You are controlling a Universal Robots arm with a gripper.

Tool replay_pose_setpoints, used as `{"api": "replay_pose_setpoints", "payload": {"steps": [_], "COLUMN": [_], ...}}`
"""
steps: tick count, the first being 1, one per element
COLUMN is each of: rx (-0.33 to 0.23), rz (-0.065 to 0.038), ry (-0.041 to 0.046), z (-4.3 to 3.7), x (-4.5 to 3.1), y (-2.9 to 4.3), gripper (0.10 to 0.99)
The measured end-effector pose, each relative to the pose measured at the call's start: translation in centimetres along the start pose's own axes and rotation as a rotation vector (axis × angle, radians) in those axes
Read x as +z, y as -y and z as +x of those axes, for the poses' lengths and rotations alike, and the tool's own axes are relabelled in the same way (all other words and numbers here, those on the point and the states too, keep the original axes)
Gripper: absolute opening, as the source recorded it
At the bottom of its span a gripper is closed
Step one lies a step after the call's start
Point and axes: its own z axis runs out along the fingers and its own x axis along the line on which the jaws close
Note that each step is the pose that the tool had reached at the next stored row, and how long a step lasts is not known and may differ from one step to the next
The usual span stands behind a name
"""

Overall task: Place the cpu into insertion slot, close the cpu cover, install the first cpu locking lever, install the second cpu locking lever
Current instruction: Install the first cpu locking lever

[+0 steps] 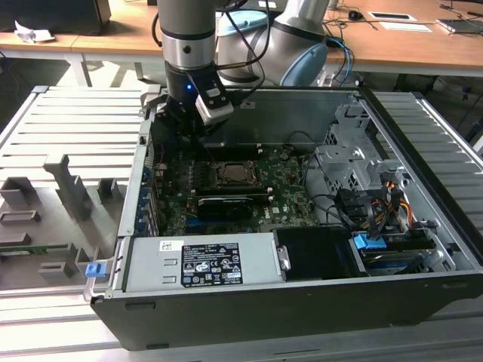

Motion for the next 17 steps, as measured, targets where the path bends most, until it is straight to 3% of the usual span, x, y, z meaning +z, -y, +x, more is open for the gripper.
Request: {"api": "replay_pose_setpoints", "payload": {"steps": [17], "rx": [0.0], "rz": [0.0], "ry": [0.0], "z": [0.23], "x": [0.56], "y": [-1.5], "gripper": [0.106]}}
